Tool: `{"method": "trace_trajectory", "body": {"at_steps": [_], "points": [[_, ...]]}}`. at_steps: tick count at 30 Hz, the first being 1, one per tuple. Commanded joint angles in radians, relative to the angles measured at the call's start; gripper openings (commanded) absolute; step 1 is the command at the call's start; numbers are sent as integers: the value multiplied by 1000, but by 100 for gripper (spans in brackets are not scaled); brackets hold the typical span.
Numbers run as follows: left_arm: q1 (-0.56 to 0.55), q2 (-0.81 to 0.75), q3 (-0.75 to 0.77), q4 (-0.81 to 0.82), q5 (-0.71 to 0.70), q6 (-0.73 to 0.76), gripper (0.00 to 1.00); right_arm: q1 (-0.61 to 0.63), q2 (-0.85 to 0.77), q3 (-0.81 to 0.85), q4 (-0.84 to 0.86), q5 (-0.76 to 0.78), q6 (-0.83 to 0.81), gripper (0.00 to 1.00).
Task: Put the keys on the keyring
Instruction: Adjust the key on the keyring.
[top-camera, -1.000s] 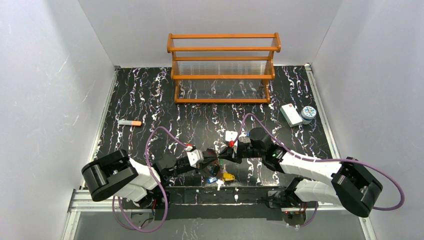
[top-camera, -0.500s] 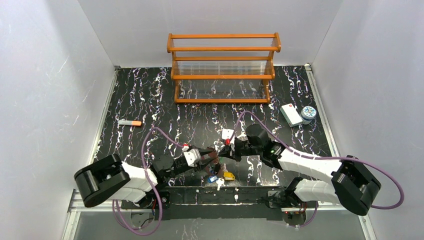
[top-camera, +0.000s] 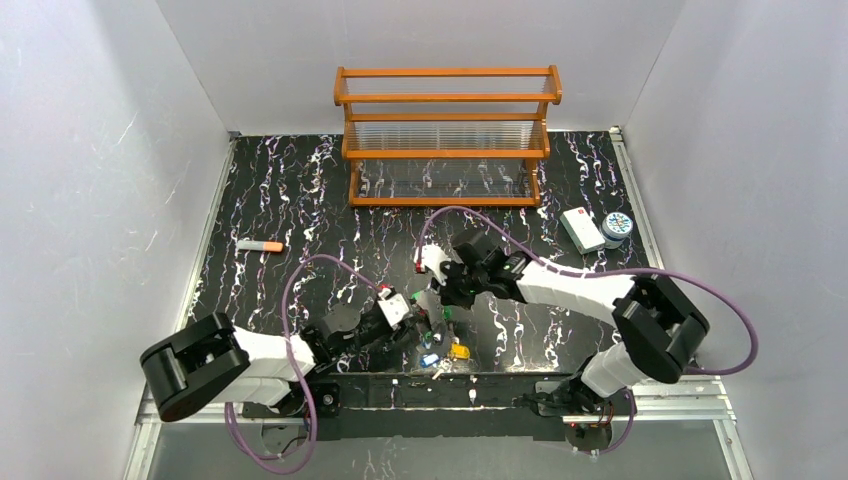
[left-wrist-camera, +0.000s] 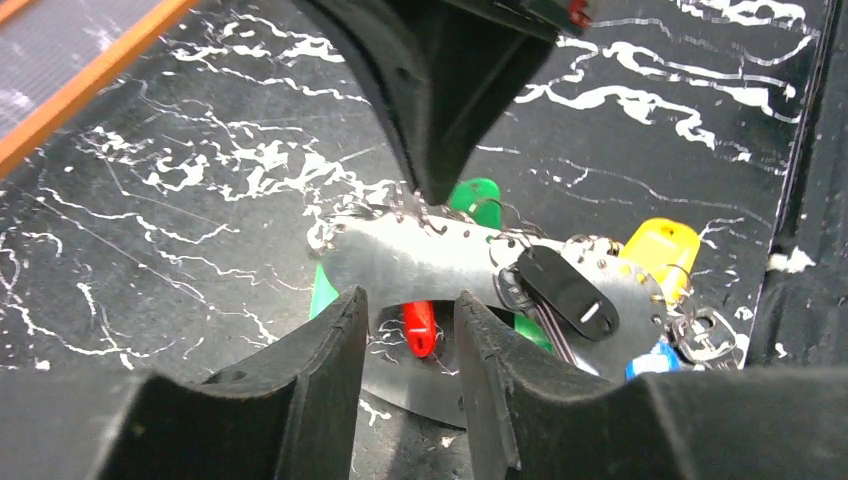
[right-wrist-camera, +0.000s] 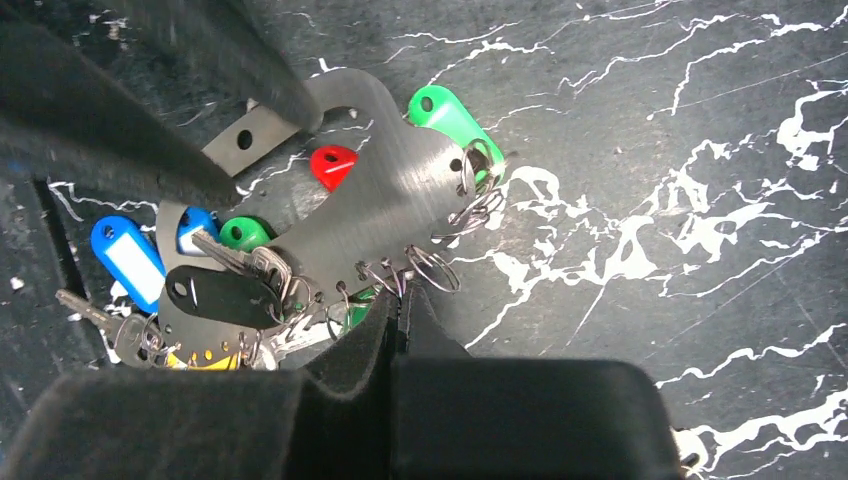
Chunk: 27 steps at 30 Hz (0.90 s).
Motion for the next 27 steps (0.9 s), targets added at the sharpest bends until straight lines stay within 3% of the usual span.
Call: {"method": "trace_trajectory", "body": {"at_steps": [1,17,23,27], "points": [[1,69,61,-16,70,40,34,25,75,85,-211,107,-56,1],[-2,475,114,411,238,-38,23,69,55,62,-170,56,-39,1],[-2,528,138,436,267,-49,10,69,41,51,-157,41,-34,1],[-2,556,144,448,259,-63,10,70,35,48,-147,33,-34,1]]}}
